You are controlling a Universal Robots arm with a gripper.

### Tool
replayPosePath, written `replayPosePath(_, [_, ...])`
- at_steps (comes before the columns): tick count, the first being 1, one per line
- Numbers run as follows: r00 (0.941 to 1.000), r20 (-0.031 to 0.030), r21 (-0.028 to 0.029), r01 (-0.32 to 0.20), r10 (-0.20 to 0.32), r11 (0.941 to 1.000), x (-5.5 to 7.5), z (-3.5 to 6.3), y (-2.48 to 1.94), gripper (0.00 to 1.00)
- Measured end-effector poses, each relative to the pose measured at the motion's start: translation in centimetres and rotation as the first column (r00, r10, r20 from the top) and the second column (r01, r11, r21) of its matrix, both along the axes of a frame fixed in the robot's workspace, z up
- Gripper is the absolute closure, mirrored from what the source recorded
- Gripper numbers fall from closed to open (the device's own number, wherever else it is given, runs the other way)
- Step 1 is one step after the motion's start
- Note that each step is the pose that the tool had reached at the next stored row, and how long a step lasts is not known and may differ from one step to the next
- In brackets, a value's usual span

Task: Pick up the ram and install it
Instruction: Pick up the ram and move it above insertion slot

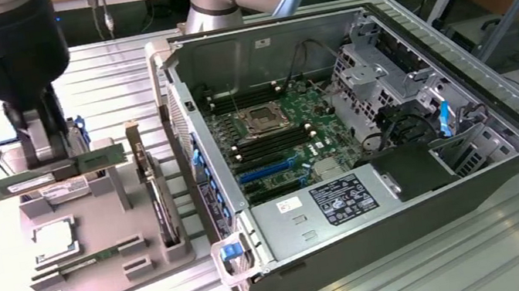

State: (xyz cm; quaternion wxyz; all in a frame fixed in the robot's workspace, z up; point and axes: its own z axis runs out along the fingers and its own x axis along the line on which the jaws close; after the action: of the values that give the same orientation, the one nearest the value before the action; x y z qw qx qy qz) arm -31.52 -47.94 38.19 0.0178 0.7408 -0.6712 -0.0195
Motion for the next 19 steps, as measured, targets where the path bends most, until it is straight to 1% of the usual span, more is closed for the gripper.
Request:
replayPosePath(1, [1.0000,-0.0009,0.0000,-0.002,0.002,1.0000,1.3,0.00,0.00,0.86])
replayPosePath(2, [1.0000,-0.0009,0.0000,-0.003,0.003,1.0000,2.1,0.00,0.00,0.86])
replayPosePath(4, [1.0000,-0.0009,0.0000,-0.006,0.006,1.0000,3.2,0.00,0.00,0.86])
replayPosePath(8, [0.9998,-0.0009,0.0001,-0.018,0.018,0.9998,6.5,-0.01,0.00,0.86])
replayPosePath(9, [0.9998,-0.0009,0.0001,-0.022,0.022,0.9998,7.6,-0.02,0.00,0.86])
replayPosePath(11, [0.9996,-0.0010,0.0000,-0.027,0.027,0.9996,9.4,-0.02,0.00,0.86])
replayPosePath(19, [0.9992,-0.0009,0.0000,-0.039,0.039,0.9992,13.4,-0.05,0.00,0.86])
